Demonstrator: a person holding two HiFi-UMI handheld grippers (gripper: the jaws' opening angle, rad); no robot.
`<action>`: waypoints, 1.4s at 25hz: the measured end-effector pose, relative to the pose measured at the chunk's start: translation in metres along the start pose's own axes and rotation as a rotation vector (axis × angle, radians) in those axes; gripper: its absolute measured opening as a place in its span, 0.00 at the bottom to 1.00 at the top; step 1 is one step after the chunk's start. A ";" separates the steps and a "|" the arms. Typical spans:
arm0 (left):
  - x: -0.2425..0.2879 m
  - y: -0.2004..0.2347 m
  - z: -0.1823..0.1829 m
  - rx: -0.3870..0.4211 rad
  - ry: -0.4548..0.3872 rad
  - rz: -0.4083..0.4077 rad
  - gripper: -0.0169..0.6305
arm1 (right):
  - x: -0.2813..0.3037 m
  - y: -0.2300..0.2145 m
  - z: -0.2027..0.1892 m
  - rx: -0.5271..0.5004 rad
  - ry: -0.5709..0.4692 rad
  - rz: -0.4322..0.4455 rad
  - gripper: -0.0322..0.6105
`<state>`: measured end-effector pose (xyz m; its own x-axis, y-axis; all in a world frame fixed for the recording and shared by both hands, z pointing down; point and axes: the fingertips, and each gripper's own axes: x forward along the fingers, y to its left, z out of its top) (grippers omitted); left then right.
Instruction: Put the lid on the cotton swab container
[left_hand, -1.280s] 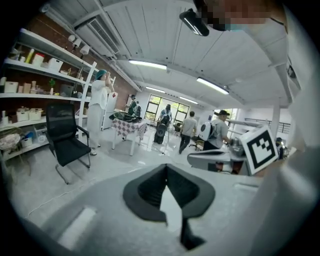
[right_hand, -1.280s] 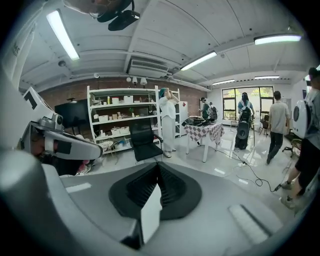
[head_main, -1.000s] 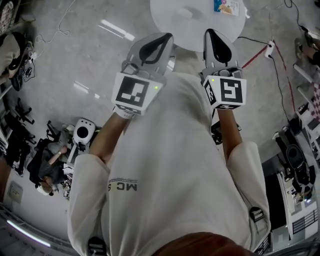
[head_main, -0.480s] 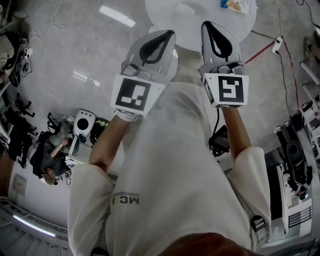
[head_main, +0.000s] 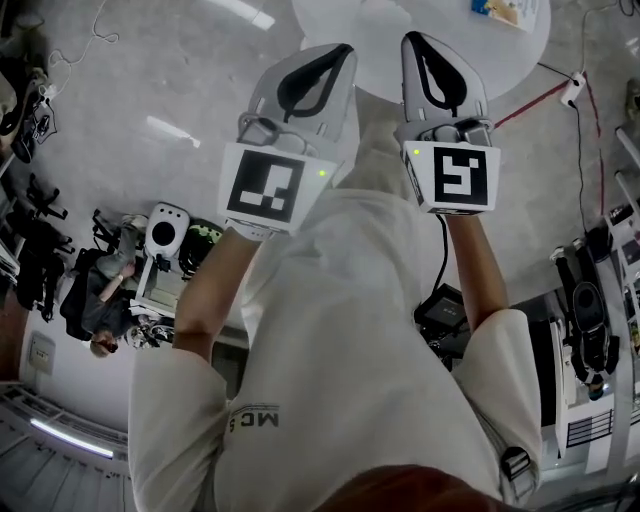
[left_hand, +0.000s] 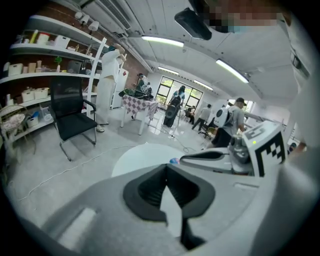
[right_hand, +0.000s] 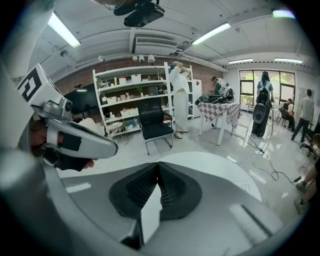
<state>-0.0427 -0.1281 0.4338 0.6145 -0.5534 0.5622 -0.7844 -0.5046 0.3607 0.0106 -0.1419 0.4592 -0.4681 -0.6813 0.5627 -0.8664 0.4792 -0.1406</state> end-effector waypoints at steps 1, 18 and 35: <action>0.005 0.003 -0.004 -0.005 0.007 0.001 0.03 | 0.005 -0.002 -0.006 -0.002 0.009 0.003 0.05; 0.053 0.024 -0.036 -0.009 0.047 -0.009 0.03 | 0.054 -0.027 -0.067 0.033 0.123 -0.025 0.05; 0.066 0.039 -0.048 -0.030 0.065 -0.030 0.03 | 0.084 -0.039 -0.087 0.031 0.168 -0.045 0.04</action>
<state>-0.0367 -0.1519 0.5206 0.6320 -0.4937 0.5973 -0.7683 -0.4999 0.3998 0.0200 -0.1694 0.5827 -0.3954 -0.5985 0.6967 -0.8921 0.4310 -0.1360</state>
